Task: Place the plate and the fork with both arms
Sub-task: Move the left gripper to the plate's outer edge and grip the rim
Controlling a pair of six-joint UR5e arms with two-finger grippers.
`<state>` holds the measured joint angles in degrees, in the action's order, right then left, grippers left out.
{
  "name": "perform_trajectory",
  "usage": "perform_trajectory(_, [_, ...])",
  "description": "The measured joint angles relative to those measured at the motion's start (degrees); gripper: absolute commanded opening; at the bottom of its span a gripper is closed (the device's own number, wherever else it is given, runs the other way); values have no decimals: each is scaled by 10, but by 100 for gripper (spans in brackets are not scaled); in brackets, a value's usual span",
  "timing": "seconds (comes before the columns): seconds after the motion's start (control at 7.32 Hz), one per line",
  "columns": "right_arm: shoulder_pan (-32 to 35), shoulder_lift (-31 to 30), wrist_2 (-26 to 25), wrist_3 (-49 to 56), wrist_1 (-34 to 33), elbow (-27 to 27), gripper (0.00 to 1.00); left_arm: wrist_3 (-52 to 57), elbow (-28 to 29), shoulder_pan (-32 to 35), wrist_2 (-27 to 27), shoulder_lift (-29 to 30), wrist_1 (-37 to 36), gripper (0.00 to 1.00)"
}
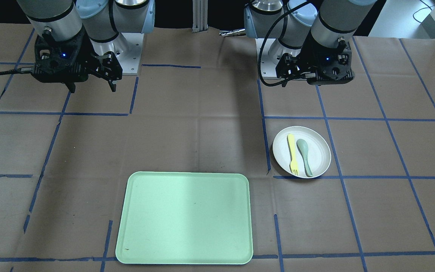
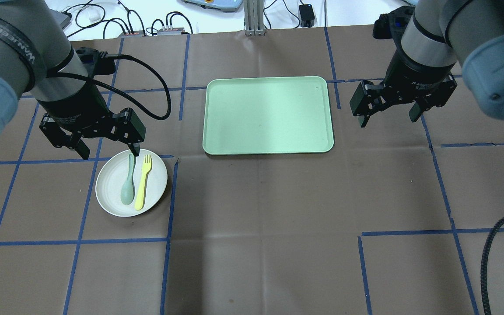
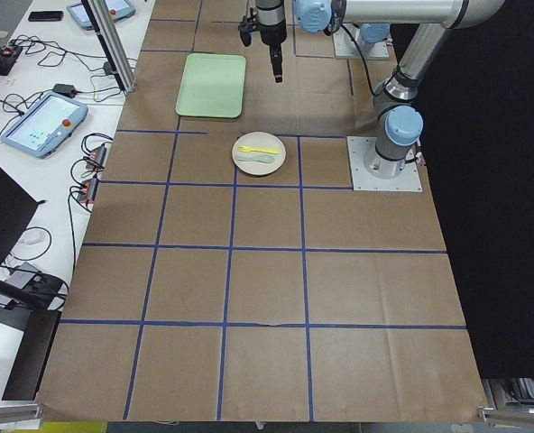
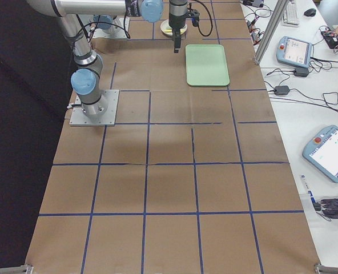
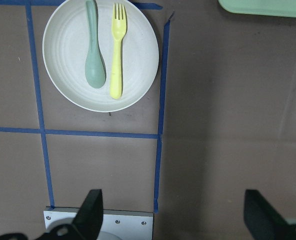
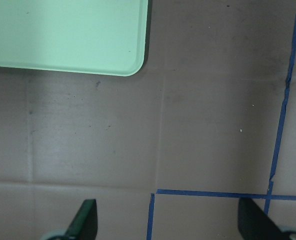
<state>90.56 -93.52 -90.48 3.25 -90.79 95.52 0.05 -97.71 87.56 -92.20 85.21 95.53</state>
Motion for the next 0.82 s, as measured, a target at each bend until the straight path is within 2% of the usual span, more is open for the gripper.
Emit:
perform_trajectory(0.41, [0, 0, 0, 0, 0, 1, 100, 92, -59, -57, 1, 6, -57, 100])
perform_trajectory(0.82, [0, 0, -1, 0, 0, 2, 100, 207, -149, -125, 6, 34, -205, 100])
